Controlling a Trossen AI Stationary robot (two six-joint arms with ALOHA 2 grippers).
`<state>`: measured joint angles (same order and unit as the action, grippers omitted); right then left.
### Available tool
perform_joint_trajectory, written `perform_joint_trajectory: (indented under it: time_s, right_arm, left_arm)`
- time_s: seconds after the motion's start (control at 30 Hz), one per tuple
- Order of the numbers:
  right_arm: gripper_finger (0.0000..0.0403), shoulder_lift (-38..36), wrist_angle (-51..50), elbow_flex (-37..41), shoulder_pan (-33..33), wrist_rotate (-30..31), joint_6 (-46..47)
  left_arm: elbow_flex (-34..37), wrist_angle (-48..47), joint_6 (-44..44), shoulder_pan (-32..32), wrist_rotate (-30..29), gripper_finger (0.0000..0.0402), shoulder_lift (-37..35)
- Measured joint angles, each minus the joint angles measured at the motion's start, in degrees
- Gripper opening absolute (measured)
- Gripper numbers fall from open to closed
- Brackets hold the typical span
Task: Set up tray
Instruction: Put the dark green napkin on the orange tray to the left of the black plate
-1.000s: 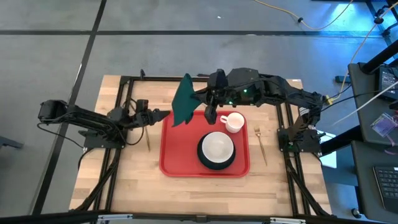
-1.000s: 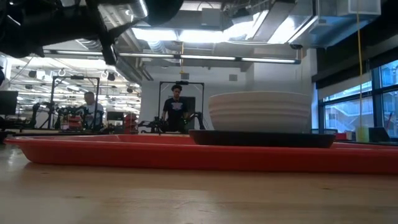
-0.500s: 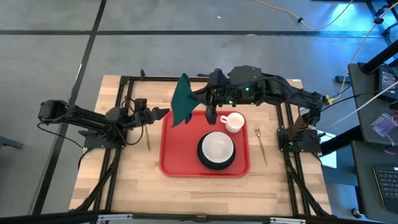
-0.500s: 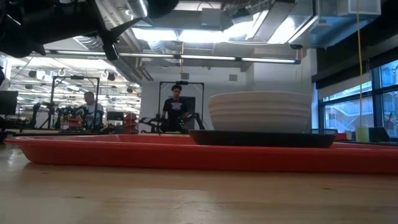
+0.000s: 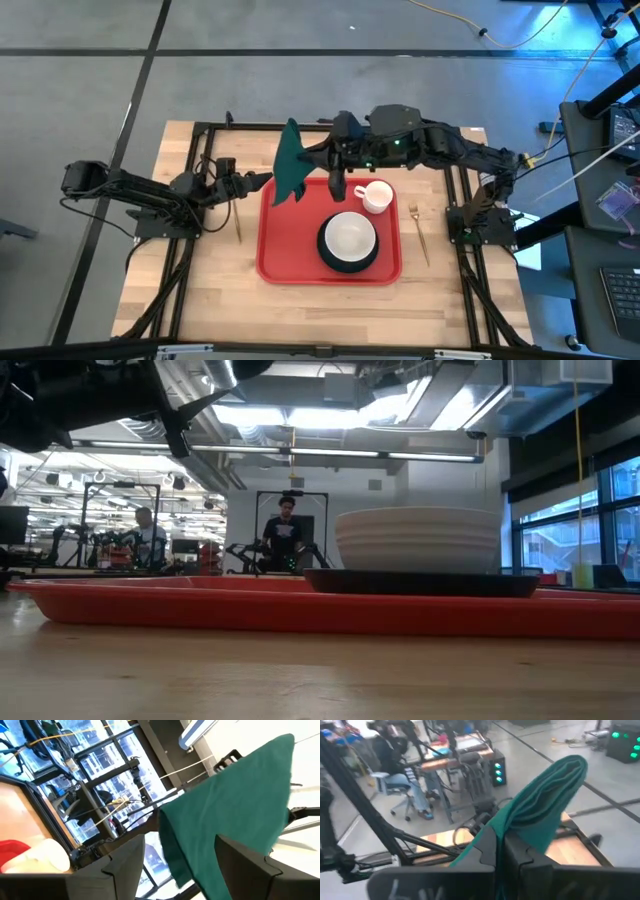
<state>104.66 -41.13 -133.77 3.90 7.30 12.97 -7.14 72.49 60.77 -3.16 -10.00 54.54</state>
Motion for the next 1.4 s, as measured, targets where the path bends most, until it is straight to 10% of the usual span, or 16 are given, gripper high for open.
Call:
perform_joint_trajectory:
  time_s: [1.4]
  right_arm:
    - [0.0003, 2.19, 10.34, 0.01, -0.26, 5.65, -9.0]
  left_arm:
    - [-7.5, 0.68, -4.53, 2.12, 5.44, 0.0228, 0.5]
